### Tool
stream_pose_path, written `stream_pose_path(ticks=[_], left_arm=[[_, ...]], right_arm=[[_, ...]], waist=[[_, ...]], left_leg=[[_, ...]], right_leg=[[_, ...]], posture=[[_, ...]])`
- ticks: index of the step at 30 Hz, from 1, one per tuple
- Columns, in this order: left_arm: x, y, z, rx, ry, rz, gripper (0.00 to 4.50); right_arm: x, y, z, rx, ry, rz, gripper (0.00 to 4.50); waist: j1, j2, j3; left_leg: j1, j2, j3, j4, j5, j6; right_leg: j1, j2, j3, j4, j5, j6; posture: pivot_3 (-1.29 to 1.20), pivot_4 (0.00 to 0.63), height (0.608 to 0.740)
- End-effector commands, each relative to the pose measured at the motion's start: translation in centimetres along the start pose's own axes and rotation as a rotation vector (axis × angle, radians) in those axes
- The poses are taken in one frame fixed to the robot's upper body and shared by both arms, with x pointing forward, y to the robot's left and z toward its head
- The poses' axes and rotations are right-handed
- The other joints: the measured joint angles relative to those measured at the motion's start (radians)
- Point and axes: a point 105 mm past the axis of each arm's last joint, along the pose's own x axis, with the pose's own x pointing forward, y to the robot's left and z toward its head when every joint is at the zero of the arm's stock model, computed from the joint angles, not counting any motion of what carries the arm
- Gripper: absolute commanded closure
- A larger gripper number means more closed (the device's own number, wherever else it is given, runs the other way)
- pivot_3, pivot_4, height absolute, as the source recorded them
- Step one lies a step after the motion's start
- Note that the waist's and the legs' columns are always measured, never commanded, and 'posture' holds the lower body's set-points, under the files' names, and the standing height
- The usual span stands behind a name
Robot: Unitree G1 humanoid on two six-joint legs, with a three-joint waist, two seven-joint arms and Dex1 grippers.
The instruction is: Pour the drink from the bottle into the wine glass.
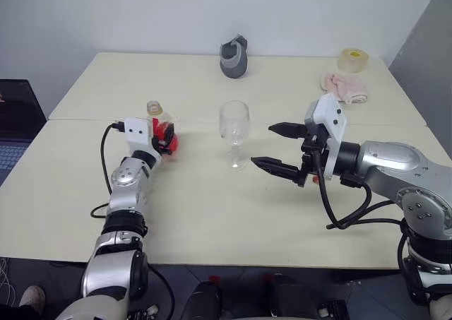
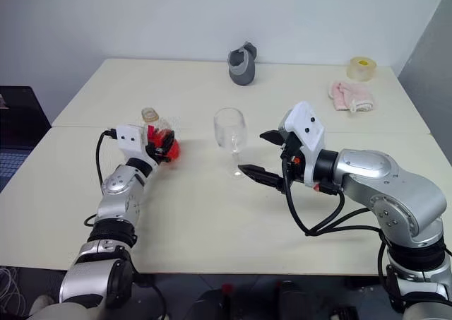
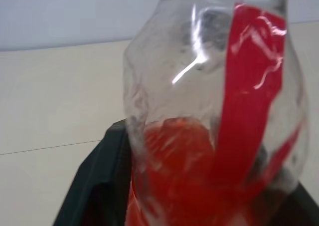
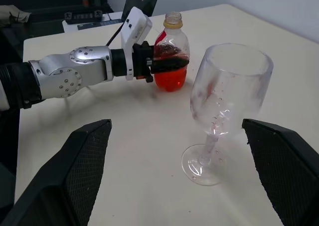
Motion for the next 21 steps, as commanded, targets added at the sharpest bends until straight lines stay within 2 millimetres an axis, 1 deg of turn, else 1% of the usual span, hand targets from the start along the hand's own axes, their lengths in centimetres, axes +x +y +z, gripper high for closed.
stream_pose_path(ticks=[1, 2, 3, 5, 8, 10, 12, 14, 17, 21], left_arm=[[0.4, 0.8, 1.7, 0.027, -0.054, 0.016, 3.2], [0.4, 0.8, 1.8, 0.028, -0.057, 0.015, 3.4], [0.5, 0.7, 2.0, 0.032, -0.06, 0.011, 3.51], [0.7, 0.3, 2.5, 0.045, -0.062, -0.01, 3.56], [1.3, -1.1, 3.2, 0.075, -0.046, -0.073, 3.56], [1.9, -2.6, 4.4, 0.092, -0.049, -0.153, 3.56], [2.6, -3.9, 6.2, 0.13, -0.073, -0.223, 3.56], [2.9, -4.6, 7.5, 0.158, -0.092, -0.261, 3.56], [3.8, -5.8, 10.3, 0.221, -0.135, -0.347, 3.56], [4.2, -6.3, 12.4, 0.295, -0.164, -0.425, 3.56]], right_arm=[[-0.4, 0.3, 1.0, -0.042, -0.036, -0.004, 0.0], [-0.4, 0.3, 1.0, -0.042, -0.037, -0.004, 0.0], [-0.4, 0.3, 1.1, -0.041, -0.038, -0.004, 0.0], [-0.3, 0.3, 1.1, -0.041, -0.041, -0.003, 0.0], [-0.2, 0.1, 1.3, -0.04, -0.046, -0.003, 0.0], [-0.2, -0.2, 1.6, -0.028, -0.054, -0.007, 0.0], [-0.1, -0.8, 2.1, -0.018, -0.065, -0.018, 0.0], [0.0, -1.2, 2.5, -0.012, -0.071, -0.024, 0.0], [0.3, -2.0, 3.2, -0.009, -0.084, -0.034, 0.0], [0.9, -2.8, 3.8, 0.005, -0.096, -0.046, 0.0]], waist=[[0.0, 0.0, 0.0], [0.0, 0.0, 0.0], [0.0, 0.0, 0.0], [0.0, 0.0, 0.0], [0.0, 0.0, 0.0], [0.0, 0.0, 0.0], [0.0, 0.0, 0.0], [0.0, -0.001, 0.0], [-0.001, -0.001, 0.0], [-0.008, -0.001, 0.0]], left_leg=[[0.0, 0.0, 0.0, 0.0, 0.0, 0.0], [0.0, 0.0, 0.0, 0.0, 0.0, 0.0], [0.0, 0.0, 0.0, 0.0, 0.0, 0.0], [0.0, 0.0, 0.0, 0.0, 0.0, 0.0], [0.0, 0.0, 0.0, 0.0, 0.0, 0.0], [0.0, 0.0, 0.0, 0.0, 0.0, 0.0], [-0.001, -0.001, 0.0, 0.001, 0.0, 0.0], [-0.002, -0.001, 0.0, 0.001, 0.0, 0.0], [-0.002, -0.001, 0.001, 0.001, 0.001, -0.001], [-0.001, 0.0, 0.001, 0.0, 0.001, -0.001]], right_leg=[[0.0, 0.0, 0.0, 0.0, 0.0, 0.0], [0.0, 0.0, 0.0, 0.0, 0.0, 0.0], [0.0, 0.0, 0.0, 0.0, 0.0, 0.0], [0.0, 0.0, 0.0, 0.0, 0.0, 0.0], [0.0, 0.0, 0.0, 0.0, 0.0, 0.0], [0.0, 0.0, 0.0, 0.0, 0.0, 0.0], [0.0, 0.0, -0.001, 0.0, 0.0, 0.0], [0.0, 0.0, -0.001, 0.0, 0.0, 0.0], [0.0, 0.0, -0.001, 0.0, 0.0, 0.0], [-0.001, 0.001, -0.001, 0.0, 0.0, 0.0]], posture=[[0.0, 0.15, 0.74], [0.0, 0.15, 0.74], [0.0, 0.15, 0.74], [0.0, 0.15, 0.74], [0.0, 0.15, 0.74], [0.0, 0.15, 0.74], [0.0, 0.15, 0.74], [0.0, 0.15, 0.74], [0.0, 0.15, 0.74], [0.0, 0.15, 0.74]])
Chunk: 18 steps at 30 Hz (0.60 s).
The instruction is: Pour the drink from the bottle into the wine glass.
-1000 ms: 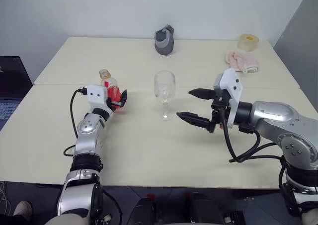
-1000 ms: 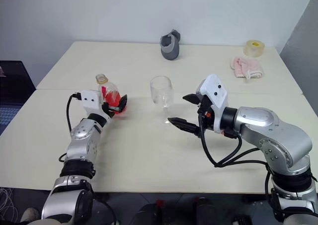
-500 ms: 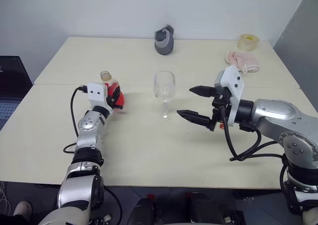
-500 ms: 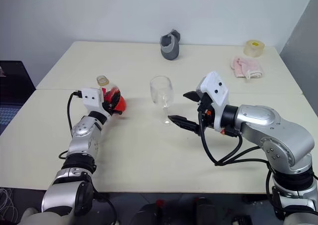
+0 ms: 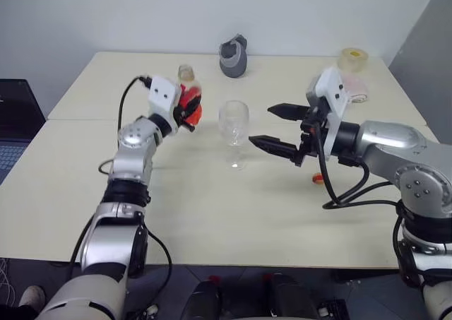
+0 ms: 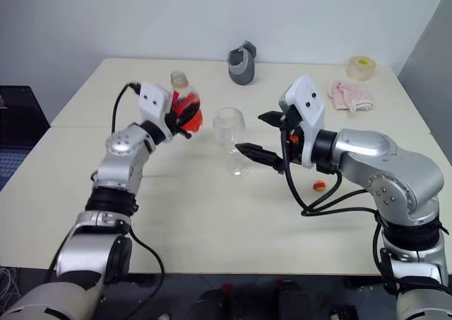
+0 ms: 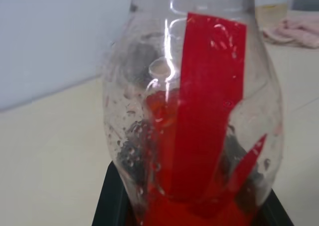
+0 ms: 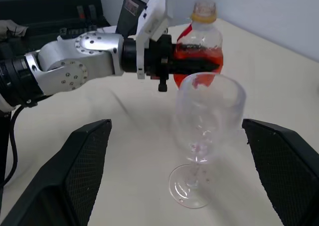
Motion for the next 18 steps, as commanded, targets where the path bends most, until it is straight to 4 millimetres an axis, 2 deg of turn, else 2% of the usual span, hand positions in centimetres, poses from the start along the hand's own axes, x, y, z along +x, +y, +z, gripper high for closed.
stream_pose_path(ticks=[1, 5, 8, 12, 18], left_arm=[[0.5, 0.5, 3.1, 0.108, -0.061, -0.059, 3.56], [0.6, 0.8, 4.4, 0.234, -0.066, -0.123, 3.56], [0.3, 1.0, 5.3, 0.401, -0.079, -0.178, 3.56], [0.0, 1.7, 5.8, 0.567, -0.084, -0.203, 3.56], [0.0, 1.8, 6.2, 0.787, -0.088, -0.24, 3.56]], right_arm=[[0.1, -0.6, 1.6, -0.025, -0.046, -0.024, 0.0], [0.6, -1.0, 1.8, -0.033, -0.048, -0.032, 0.0], [0.8, -1.4, 2.0, -0.03, -0.05, -0.043, 0.0], [1.1, -1.6, 1.9, -0.034, -0.049, -0.051, 0.0], [1.4, -1.9, 2.0, -0.043, -0.052, -0.062, 0.0]], waist=[[-0.004, 0.0, 0.0], [-0.008, 0.0, 0.0], [-0.013, 0.0, 0.0], [-0.014, 0.0, 0.0], [-0.017, 0.0, 0.0]], left_leg=[[0.0, 0.0, 0.0, 0.0, 0.0, 0.0], [0.0, 0.0, 0.0, 0.0, 0.0, 0.0], [-0.001, 0.0, 0.0, 0.0, 0.0, 0.0], [-0.002, 0.0, 0.0, 0.0, 0.0, 0.0], [-0.002, -0.001, 0.0, 0.0, 0.0, 0.001]], right_leg=[[0.0, 0.0, 0.0, 0.0, 0.0, 0.0], [-0.001, 0.0, 0.0, 0.0, 0.0, 0.0], [-0.001, 0.0, 0.0, 0.0, 0.0, 0.0], [-0.002, 0.0, 0.0, 0.001, 0.0, 0.0], [-0.003, 0.0, 0.0, 0.001, 0.0, 0.0]], posture=[[0.0, 0.15, 0.74], [0.0, 0.15, 0.74], [0.0, 0.15, 0.74], [0.0, 0.15, 0.74], [0.0, 0.15, 0.74]])
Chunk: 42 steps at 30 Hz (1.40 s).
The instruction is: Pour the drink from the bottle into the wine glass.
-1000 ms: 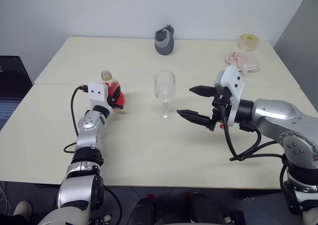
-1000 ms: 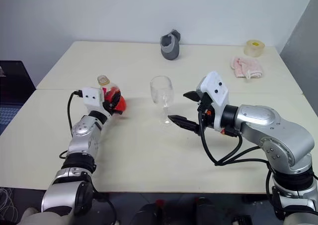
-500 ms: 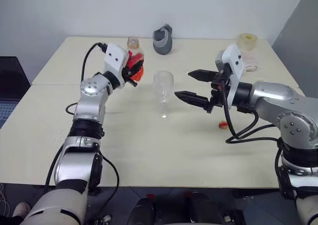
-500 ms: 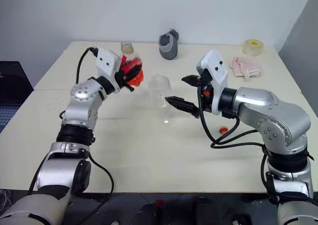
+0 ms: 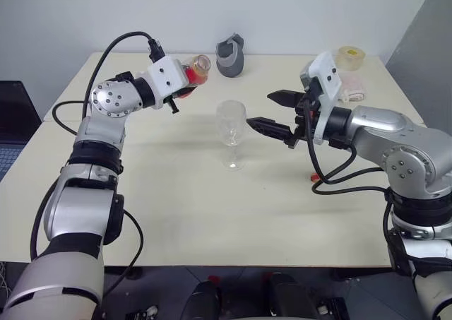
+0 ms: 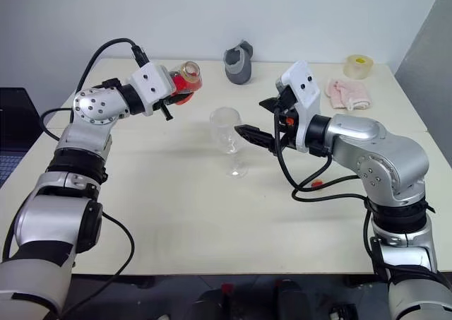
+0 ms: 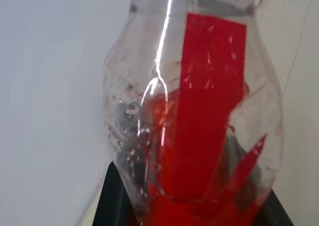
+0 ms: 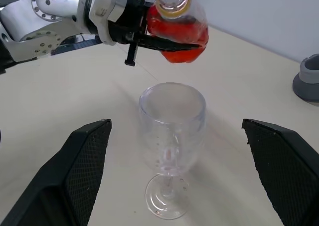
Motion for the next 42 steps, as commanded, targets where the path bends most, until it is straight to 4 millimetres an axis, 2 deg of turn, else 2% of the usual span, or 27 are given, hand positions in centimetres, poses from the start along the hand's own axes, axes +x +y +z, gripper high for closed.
stream_pose_path(ticks=[1, 15, 22, 35, 42], left_arm=[[0.0, 1.6, 1.7, 0.142, -0.049, 0.025, 3.56], [0.9, 0.9, 3.2, 0.35, -0.093, -0.035, 3.56], [0.9, 1.3, 3.3, 0.448, -0.076, -0.031, 3.56], [0.9, 2.4, 3.8, 0.622, -0.066, 0.014, 3.56], [0.9, 3.0, 4.1, 0.654, -0.06, 0.04, 3.56]], right_arm=[[0.0, 0.1, 1.6, -0.056, -0.052, -0.006, 0.0], [0.0, 0.5, 1.7, -0.068, -0.073, 0.02, 0.0], [0.0, 1.2, 1.7, -0.072, -0.079, 0.049, 0.0], [0.1, 1.0, 1.7, -0.081, -0.079, 0.035, 0.0], [0.1, 1.1, 1.7, -0.084, -0.082, 0.039, 0.0]], waist=[[0.0, 0.0, 0.0], [-0.003, 0.0, 0.0], [-0.003, 0.0, 0.0], [-0.003, 0.0, 0.0], [-0.004, 0.0, 0.0]], left_leg=[[0.0, 0.0, 0.0, 0.0, 0.0, 0.0], [-0.001, 0.0, 0.0, 0.0, 0.0, 0.0], [-0.001, 0.0, 0.0, 0.0, 0.0, 0.001], [-0.001, -0.001, 0.001, 0.0, 0.0, 0.001], [-0.001, 0.0, 0.001, 0.0, 0.0, 0.001]], right_leg=[[0.0, 0.0, 0.0, 0.0, 0.0, 0.0], [-0.001, 0.0, 0.0, 0.0, 0.0, 0.0], [-0.001, 0.0, 0.0, 0.001, 0.0, 0.0], [-0.001, 0.0, 0.0, 0.001, 0.0, 0.0], [-0.001, 0.0, 0.0, 0.001, 0.0, 0.0]], posture=[[0.0, 0.15, 0.74], [0.0, 0.15, 0.74], [0.0, 0.15, 0.74], [0.0, 0.15, 0.74], [0.0, 0.15, 0.74]])
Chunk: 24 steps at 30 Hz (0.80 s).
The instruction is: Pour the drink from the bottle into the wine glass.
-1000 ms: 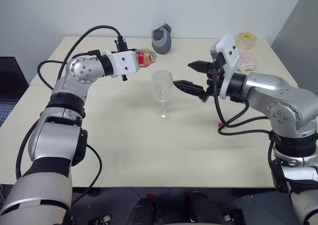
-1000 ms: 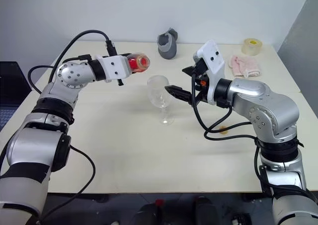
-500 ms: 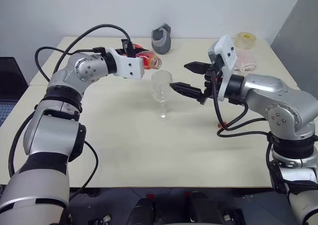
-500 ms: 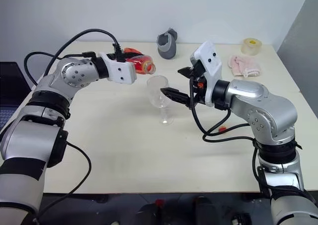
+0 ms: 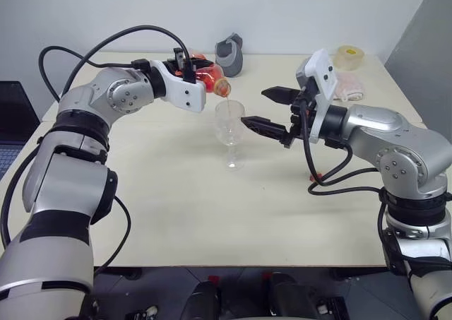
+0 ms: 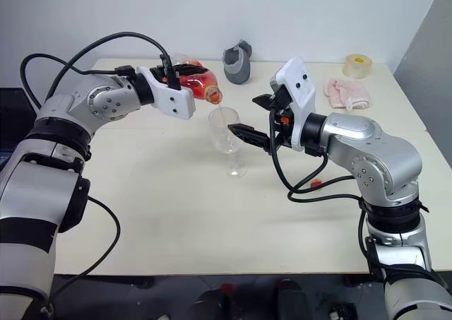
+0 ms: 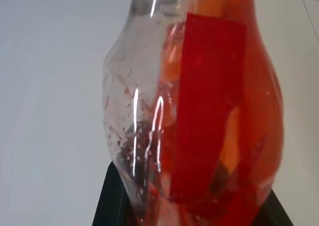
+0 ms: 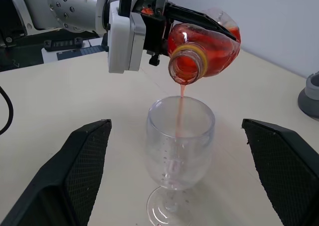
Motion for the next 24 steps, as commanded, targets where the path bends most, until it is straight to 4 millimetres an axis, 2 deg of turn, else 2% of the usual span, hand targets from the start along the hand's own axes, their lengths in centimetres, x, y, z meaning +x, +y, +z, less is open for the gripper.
stream_pose_path(ticks=[1, 24], left_arm=[[-0.54, 2.95, -0.21, 0.047, 0.009, 0.084, 3.56], [-0.88, 3.13, -0.82, 0.082, 0.04, 0.081, 3.56]], right_arm=[[-0.26, 0.36, 1.05, -0.047, -0.041, 0.005, 0.0], [-0.05, 0.53, 1.16, -0.059, -0.046, 0.02, 0.0]], waist=[[0.0, 0.0, 0.0], [0.0, 0.0, 0.0]], left_leg=[[0.0, 0.0, 0.0, 0.0, 0.0, 0.0], [-0.001, 0.0, 0.0, 0.0, 0.0, 0.0]], right_leg=[[0.0, 0.0, 0.0, 0.0, 0.0, 0.0], [0.0, 0.0, 0.0, 0.0, 0.0, 0.0]], posture=[[0.0, 0.15, 0.74], [0.0, 0.15, 0.74]])
